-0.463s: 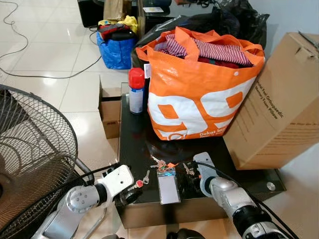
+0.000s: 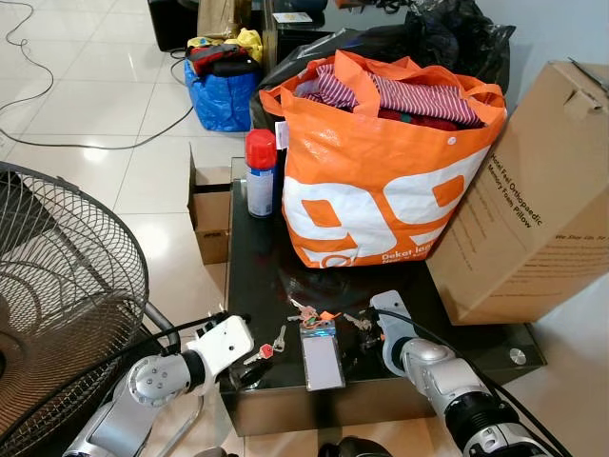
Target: Hang keys on a hook
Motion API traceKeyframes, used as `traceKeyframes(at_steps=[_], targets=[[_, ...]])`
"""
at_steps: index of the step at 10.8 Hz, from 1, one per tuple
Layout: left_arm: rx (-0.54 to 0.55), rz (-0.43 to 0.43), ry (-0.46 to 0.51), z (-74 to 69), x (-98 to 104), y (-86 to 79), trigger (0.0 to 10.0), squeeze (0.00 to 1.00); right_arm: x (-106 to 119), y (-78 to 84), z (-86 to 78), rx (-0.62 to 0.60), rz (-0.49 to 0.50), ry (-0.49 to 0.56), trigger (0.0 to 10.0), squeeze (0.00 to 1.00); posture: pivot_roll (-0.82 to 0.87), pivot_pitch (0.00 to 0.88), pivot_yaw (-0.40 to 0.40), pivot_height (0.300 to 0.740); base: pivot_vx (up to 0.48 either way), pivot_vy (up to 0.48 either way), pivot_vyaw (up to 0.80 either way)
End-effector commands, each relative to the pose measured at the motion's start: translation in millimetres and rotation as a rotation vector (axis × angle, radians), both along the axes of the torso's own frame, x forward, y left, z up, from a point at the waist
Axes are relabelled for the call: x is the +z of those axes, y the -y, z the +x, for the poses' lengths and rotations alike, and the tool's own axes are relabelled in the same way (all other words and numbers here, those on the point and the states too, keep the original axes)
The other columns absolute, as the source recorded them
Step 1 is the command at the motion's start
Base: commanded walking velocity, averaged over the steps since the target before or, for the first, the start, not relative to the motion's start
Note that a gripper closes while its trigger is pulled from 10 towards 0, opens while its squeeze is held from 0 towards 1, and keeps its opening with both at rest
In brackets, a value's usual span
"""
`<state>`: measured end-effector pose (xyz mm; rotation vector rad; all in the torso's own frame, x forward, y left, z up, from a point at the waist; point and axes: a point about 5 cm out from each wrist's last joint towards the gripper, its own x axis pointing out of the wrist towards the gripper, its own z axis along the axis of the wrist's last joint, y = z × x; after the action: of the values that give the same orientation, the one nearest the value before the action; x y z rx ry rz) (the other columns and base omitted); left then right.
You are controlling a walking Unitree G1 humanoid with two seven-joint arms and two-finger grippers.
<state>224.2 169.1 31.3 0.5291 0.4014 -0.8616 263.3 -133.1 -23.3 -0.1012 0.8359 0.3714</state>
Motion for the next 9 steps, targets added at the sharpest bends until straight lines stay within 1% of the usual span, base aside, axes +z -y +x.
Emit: traceKeyframes(at_steps=[1,2,3,4,5,6,7,8,9], targets=[[-0.008,-0.052,0.046,6.4,12,5.5,10.0,0.98,-3,6.4,-1.5,-0.013,-0.005,-0.014,0.0,0.00,-0.07,0.048,-0.092,0.740,0.000,0.000,0.00],[-0.012,-0.123,0.082,13.5,34,9.0,10.0,0.98,-2,7.1,-1.1,-0.012,0.001,-0.009,0.0,0.00,-0.06,0.028,-0.088,0.740,0.000,0.000,0.00],[-0.028,-0.157,0.101,17.1,52,11.1,10.0,0.98,-1,8.2,-0.6,-0.010,0.005,-0.004,0.0,0.00,-0.06,0.019,-0.086,0.740,0.000,0.000,0.00],[-0.062,-0.192,0.110,19.4,75,14.5,10.0,0.98,1,10.2,-0.1,0.004,0.009,0.008,0.0,0.00,-0.06,0.015,-0.082,0.740,0.000,0.000,0.00],[-0.095,-0.183,0.087,18.6,81,15.4,10.0,0.98,3,10.3,-1.8,0.062,0.019,0.013,10.0,0.00,-0.06,0.007,-0.073,0.740,0.000,0.000,0.00],[-0.099,-0.133,0.059,17.8,80,12.6,10.0,0.98,7,11.9,0.3,0.061,0.037,0.042,10.0,0.51,-0.07,0.004,-0.068,0.740,0.000,0.000,0.00],[-0.099,-0.107,0.030,15.4,80,11.3,10.0,0.98,12,11.9,3.1,0.055,0.073,0.070,10.0,1.00,-0.07,0.004,-0.071,0.740,0.000,0.000,0.00],[-0.091,-0.089,-0.012,12.9,79,10.3,10.0,0.98,17,7.2,5.1,0.093,0.104,0.099,10.0,1.00,-0.07,0.006,-0.075,0.740,0.000,0.000,0.00],[-0.090,-0.080,-0.031,12.4,80,9.7,10.0,0.98,20,1.8,6.0,0.124,0.125,0.111,10.0,1.00,-0.07,0.010,-0.079,0.740,0.000,0.000,0.00]])
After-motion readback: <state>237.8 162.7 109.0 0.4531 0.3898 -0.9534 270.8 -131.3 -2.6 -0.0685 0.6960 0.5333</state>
